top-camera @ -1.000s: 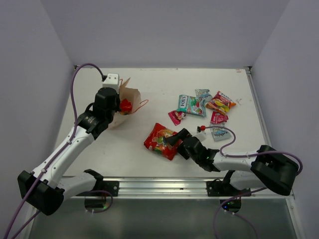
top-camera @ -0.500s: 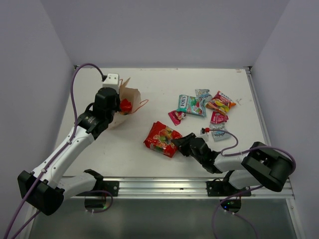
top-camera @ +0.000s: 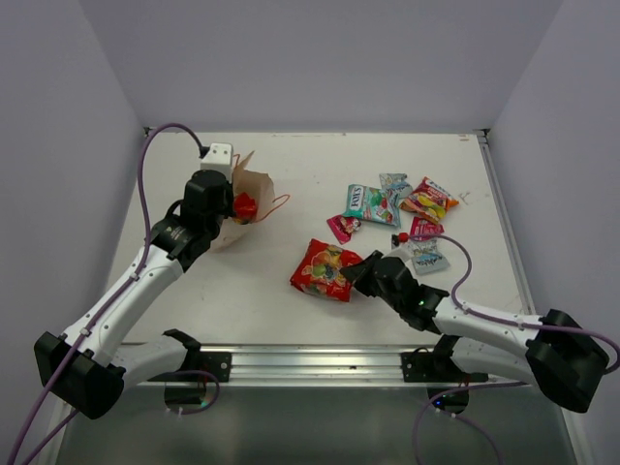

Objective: Place the snacks into the paper bag
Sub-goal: Pick up the snack from the center of the board, then place the snack in the paper bag, then adjust the paper bag at the center of the board.

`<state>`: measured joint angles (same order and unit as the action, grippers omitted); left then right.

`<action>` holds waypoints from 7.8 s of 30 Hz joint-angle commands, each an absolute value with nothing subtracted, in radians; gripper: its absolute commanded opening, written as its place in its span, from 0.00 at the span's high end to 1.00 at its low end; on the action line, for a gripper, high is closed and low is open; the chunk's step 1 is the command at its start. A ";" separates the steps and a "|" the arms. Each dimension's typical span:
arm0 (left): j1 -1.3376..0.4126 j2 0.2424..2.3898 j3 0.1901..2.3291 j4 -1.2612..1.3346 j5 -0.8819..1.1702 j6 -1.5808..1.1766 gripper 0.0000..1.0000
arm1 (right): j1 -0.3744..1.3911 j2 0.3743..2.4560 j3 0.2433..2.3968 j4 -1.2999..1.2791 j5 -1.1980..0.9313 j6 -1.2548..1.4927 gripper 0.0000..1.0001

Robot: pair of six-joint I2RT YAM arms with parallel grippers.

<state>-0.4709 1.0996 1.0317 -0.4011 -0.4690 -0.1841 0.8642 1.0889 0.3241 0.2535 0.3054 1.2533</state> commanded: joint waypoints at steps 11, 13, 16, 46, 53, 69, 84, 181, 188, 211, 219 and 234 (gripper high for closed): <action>-0.457 1.108 1.058 -0.411 -0.434 -0.137 1.00 | 0.845 0.899 0.483 -0.104 0.373 1.086 1.00; -0.457 1.111 1.072 -0.423 -0.423 -0.137 1.00 | 0.845 0.882 0.529 -0.164 0.387 1.074 1.00; -0.457 1.114 1.094 -0.445 -0.417 -0.137 1.00 | 0.845 0.864 0.604 -0.243 0.413 1.037 1.00; -0.457 1.124 1.236 -0.607 -0.333 -0.170 1.00 | 0.844 1.169 1.520 -0.420 0.430 0.620 1.00; -0.457 1.132 1.258 -0.630 -0.328 -0.179 1.00 | 0.845 1.221 1.510 -0.267 0.292 0.643 1.00; -0.457 1.140 1.276 -0.644 -0.313 -0.201 1.00 | 0.864 1.393 1.391 -0.018 0.144 0.795 1.00; -0.457 1.157 1.281 -0.626 -0.279 -0.247 1.00 | 0.879 1.474 1.341 0.032 0.127 0.977 1.00; -0.460 1.077 1.379 -0.727 -0.156 -0.264 1.00 | 0.735 1.729 1.520 -0.334 0.060 0.324 0.17; -0.460 1.074 1.394 -0.739 -0.155 -0.270 1.00 | 0.724 1.841 1.571 -0.316 -0.124 0.330 0.22; -0.465 0.990 1.136 -0.349 0.029 -0.284 1.00 | 0.900 1.730 2.014 -0.586 0.367 0.155 1.00; -0.482 0.727 0.758 -0.069 -0.044 -0.344 1.00 | 0.902 1.580 1.767 -0.384 0.476 0.150 1.00; -0.482 0.580 0.905 -0.072 -0.005 -0.264 1.00 | 0.914 1.379 1.694 -0.169 0.278 0.120 1.00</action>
<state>-0.4801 0.6785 0.8627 -0.2634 -0.0326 -0.3012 0.9016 1.5600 1.6997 -0.4831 0.3622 0.1669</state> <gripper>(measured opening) 0.018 0.010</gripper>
